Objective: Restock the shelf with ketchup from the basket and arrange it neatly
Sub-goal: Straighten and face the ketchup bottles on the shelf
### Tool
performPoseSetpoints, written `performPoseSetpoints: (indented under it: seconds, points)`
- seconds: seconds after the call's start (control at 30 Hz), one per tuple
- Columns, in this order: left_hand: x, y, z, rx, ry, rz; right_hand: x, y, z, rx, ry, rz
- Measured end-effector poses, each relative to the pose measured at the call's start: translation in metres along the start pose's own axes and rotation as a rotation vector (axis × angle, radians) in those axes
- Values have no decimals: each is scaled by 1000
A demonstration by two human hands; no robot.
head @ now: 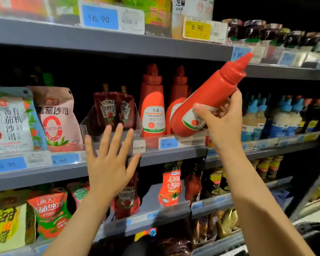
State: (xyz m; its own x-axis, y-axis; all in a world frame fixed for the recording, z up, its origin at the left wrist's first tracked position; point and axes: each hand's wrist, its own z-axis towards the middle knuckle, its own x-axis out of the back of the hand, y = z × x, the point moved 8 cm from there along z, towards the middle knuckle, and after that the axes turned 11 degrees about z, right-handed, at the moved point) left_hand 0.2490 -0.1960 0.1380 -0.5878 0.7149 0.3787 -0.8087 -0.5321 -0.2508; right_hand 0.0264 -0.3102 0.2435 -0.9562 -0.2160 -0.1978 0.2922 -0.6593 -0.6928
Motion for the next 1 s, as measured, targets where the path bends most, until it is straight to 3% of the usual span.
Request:
performPoseSetpoints:
  seconds: [0.33, 0.73, 1.0]
  points:
    - [0, -1, -1, -23, 57, 8, -30, 10, 22, 32, -193, -95]
    - [-1, -1, -1, -13, 93, 14, -36, 26, 24, 43, -265, -107]
    - [-1, 1, -2, -17, 120, 34, -34, 60, 23, -73, -314, -183]
